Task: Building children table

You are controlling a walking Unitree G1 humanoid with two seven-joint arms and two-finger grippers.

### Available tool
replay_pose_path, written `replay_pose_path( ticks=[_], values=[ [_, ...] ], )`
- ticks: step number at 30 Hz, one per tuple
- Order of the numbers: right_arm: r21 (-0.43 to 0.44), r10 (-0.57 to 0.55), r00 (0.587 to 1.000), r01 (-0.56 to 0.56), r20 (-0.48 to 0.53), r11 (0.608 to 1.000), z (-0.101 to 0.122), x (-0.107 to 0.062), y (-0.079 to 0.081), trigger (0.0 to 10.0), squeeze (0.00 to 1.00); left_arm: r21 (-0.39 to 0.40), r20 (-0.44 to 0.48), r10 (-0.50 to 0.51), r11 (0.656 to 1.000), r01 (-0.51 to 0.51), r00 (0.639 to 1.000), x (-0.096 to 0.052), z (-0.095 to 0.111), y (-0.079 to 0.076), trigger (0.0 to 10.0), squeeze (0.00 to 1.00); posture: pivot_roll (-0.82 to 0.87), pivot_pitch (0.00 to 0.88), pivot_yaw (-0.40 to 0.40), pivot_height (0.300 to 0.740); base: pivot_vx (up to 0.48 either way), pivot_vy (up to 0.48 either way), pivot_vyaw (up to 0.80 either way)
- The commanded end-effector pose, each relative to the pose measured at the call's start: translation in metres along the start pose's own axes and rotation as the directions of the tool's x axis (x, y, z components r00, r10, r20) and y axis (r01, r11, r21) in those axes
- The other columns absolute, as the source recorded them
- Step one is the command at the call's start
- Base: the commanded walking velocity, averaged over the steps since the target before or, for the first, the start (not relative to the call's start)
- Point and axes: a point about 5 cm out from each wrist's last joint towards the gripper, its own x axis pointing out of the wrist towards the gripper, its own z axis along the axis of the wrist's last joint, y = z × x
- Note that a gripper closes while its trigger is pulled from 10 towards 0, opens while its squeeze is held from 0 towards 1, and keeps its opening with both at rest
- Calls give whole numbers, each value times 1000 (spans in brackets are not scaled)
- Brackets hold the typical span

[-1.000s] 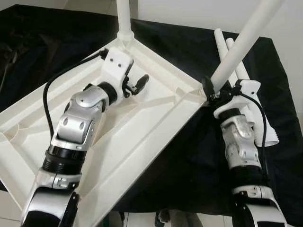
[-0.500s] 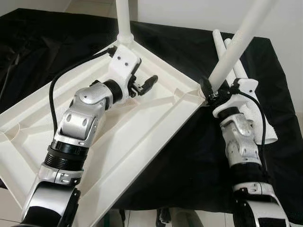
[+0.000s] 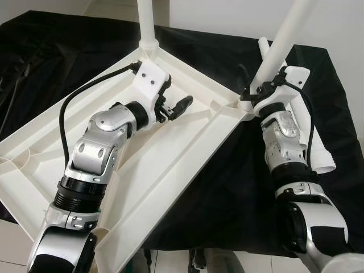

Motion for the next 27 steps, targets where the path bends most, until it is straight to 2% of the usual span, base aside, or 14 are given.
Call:
replay_pose_path(
  ticks=[1, 6, 11, 14, 18, 21, 24, 25, 27],
  values=[
    [17, 12, 999, -13, 41, 1000, 5, 0, 2, 10000, 0, -12, -11, 9, 1000, -9, 1000, -3, -2, -3, 10000, 0, 66, 216, 6, 740, 0, 0, 0],
    [49, 26, 996, -31, 89, 998, 9, -6, 1, 10000, 0, -18, -15, 17, 1000, -17, 1000, -4, -3, -3, 10000, 0, 62, 215, 2, 740, 0, 0, 0],
    [107, -39, 987, 23, 154, 994, 23, -24, -18, 10000, 0, -27, -7, 18, 999, -18, 1000, -4, -2, -3, 10000, 0, 50, 206, 1, 740, 0, 0, 0],
    [119, -37, 987, 18, 159, 993, 25, -28, -20, 10000, 0, -25, -6, 15, 1000, -15, 1000, -3, -1, -3, 10000, 0, 44, 201, 0, 740, 0, 0, 0],
    [132, -22, 989, 3, 144, 991, 29, -42, -29, 10000, 0, -21, -3, 14, 1000, -14, 1000, -2, -1, -3, 10000, 0, 33, 187, -2, 740, 0, 0, 0],
    [127, 2, 993, -17, 114, 992, 29, -50, -34, 10000, 0, -23, -1, 14, 1000, -14, 1000, -1, -1, -3, 10000, 0, 28, 182, -5, 740, 0, 0, 0],
    [78, 102, 995, -100, -20, 992, 21, -71, -42, 10000, 0, -21, 3, 12, 1000, -12, 1000, -1, 0, -4, 10000, 0, 17, 170, -8, 740, 0, 0, 0],
    [78, 102, 995, -100, -20, 992, 21, -71, -42, 10000, 0, -21, 3, 12, 1000, -12, 1000, -1, 0, -4, 10000, 0, 17, 170, -8, 740, 0, 0, 0],
    [43, 154, 984, -150, -92, 988, 16, -81, -43, 10000, 0, -21, 4, 12, 1000, -11, 1000, 0, -1, -4, 10000, 0, 14, 165, -8, 740, 0, 0, 0]
  ],
)
